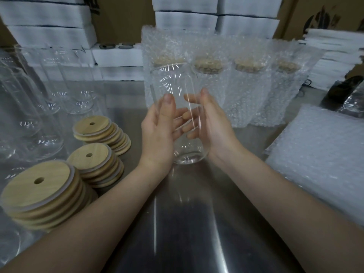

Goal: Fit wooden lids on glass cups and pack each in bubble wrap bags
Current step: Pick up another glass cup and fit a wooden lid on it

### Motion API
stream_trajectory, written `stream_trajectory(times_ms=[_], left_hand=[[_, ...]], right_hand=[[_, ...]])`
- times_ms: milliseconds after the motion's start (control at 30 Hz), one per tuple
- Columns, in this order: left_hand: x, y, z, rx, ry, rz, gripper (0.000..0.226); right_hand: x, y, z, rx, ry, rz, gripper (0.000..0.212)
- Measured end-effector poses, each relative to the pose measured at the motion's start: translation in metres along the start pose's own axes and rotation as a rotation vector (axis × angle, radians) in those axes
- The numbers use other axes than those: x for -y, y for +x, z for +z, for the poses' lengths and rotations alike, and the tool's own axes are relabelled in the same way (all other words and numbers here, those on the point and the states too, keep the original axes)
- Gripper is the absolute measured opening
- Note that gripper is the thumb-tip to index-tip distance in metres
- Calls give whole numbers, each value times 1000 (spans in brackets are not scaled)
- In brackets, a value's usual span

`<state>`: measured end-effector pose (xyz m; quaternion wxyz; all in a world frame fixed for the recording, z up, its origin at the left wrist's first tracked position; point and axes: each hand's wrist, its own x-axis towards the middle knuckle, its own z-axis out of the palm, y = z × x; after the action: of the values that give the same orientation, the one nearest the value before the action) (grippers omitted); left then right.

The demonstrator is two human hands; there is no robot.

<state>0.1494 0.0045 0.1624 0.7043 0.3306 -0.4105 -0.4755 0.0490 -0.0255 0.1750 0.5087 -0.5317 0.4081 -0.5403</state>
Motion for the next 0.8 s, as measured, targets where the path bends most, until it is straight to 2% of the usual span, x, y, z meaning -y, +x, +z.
stream_trajectory(times_ms=[67,167,233,400,500,600,667,800], left_hand=[[0,2,-2,19,-27,-32,53],[0,5,-4,30,-3,-66,70],[1,5,-5,40,26,-68,74],[2,6,-3,60,61,-14,64],[5,6,-2,26,139,67,62],[9,3,-5,-24,291,171,52],[9,2,-8,-45,398,248,47],[10,2,-13,-37,593,368,64]], right_hand=[[2,-3,-3,29,135,4,30],[3,-4,-5,40,292,24,19],[1,-2,-6,-20,239,37,13],[1,0,-6,-148,166,50,11],[6,0,-7,-188,132,-67,25],[15,0,-10,-59,116,-147,43],[18,1,-11,17,94,-154,49],[17,-1,-9,61,95,-160,53]])
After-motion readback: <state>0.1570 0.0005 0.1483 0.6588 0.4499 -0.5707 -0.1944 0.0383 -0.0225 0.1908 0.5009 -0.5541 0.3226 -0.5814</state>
